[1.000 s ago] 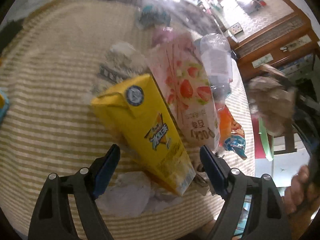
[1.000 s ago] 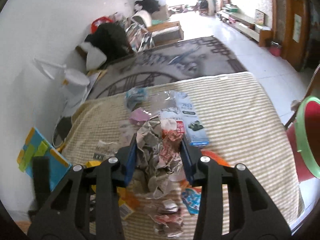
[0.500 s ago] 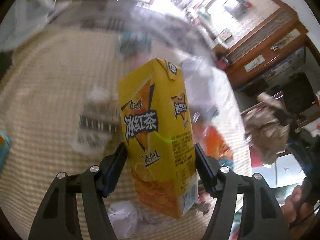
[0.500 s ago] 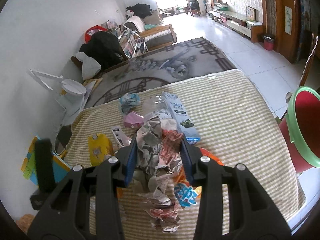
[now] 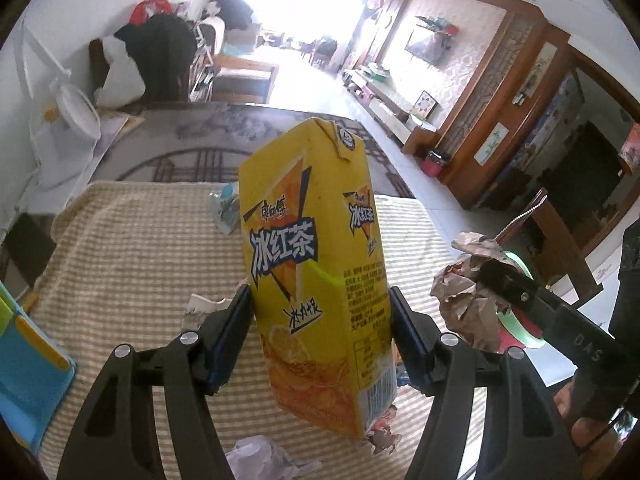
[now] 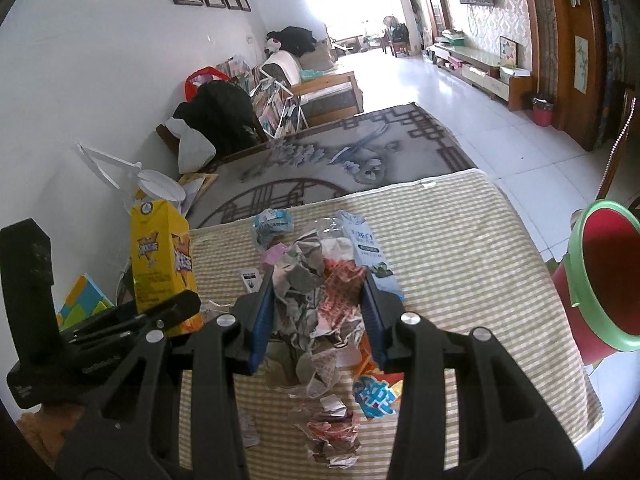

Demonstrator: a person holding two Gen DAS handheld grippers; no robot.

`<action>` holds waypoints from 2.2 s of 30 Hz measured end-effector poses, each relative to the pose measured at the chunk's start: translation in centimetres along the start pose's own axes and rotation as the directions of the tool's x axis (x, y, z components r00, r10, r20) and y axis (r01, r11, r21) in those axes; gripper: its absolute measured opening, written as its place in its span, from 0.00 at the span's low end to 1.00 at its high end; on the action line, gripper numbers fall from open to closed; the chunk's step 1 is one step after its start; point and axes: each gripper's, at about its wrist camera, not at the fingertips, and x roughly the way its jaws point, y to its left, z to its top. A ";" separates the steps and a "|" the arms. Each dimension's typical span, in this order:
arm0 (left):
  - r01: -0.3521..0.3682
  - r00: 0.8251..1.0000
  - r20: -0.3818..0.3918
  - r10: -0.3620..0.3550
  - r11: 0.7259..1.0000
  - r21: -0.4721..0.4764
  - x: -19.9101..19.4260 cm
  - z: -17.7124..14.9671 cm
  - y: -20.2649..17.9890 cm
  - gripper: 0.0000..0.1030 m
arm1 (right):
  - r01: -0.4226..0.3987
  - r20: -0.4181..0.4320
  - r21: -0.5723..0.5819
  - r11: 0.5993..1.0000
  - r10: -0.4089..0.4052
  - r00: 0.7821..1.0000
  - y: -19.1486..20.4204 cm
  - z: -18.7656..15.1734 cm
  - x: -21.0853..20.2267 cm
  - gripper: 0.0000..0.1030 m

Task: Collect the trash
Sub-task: 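Grasp the yellow iced-tea carton with the left gripper while the right gripper carries the paper wad toward the bucket, then open the right gripper over the red bucket to drop the paper wad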

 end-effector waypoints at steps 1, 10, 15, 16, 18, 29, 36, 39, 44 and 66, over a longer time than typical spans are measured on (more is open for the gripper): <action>0.001 1.000 0.001 -0.001 1.000 0.002 -0.1 0.2 -0.1 0.62 | 0.002 0.002 0.003 1.000 -0.002 1.000 -0.1 0.0 -0.1 0.38; -0.014 1.000 0.025 0.013 0.999 0.035 -0.9 -0.4 -0.8 0.62 | 0.015 0.022 0.027 1.000 -0.015 1.000 -1.5 0.1 -1.2 0.38; -0.027 0.999 0.029 0.025 0.998 0.058 -0.8 -0.3 -1.7 0.62 | 0.011 0.028 0.037 0.999 -0.012 1.000 -2.5 0.2 -1.6 0.38; -0.029 0.999 0.029 0.028 0.998 0.061 -0.7 -0.4 -2.0 0.62 | 0.010 0.029 0.039 0.999 -0.011 1.000 -2.7 0.2 -1.7 0.38; -0.033 0.999 0.031 0.031 0.997 0.068 -0.7 -0.4 -2.5 0.62 | 0.007 0.030 0.040 0.999 -0.008 1.000 -3.0 0.2 -1.9 0.38; -0.057 0.998 0.041 0.054 0.994 0.095 0.2 -0.6 -6.4 0.62 | 0.004 0.039 0.022 1.000 -0.005 0.999 -5.9 1.0 -3.3 0.38; -0.062 0.997 0.047 0.057 0.992 0.106 1.2 -0.7 -9.5 0.62 | 0.006 0.045 0.017 1.000 -0.007 0.999 -9.2 1.9 -4.3 0.38; -0.061 0.997 0.052 0.056 0.993 0.104 1.7 -0.5 -11.0 0.62 | 0.011 0.054 0.012 1.000 -0.012 0.998 -10.9 2.4 -5.1 0.38; -0.056 0.998 0.048 0.051 0.992 0.115 2.7 -0.8 -13.9 0.62 | 0.024 0.062 0.022 0.999 -0.025 0.998 -13.9 2.6 -6.2 0.38; -0.077 0.997 0.008 0.077 0.982 0.172 4.9 -2.1 -22.5 0.62 | 0.051 0.063 0.147 0.988 -0.061 0.996 -24.7 2.6 -8.2 0.39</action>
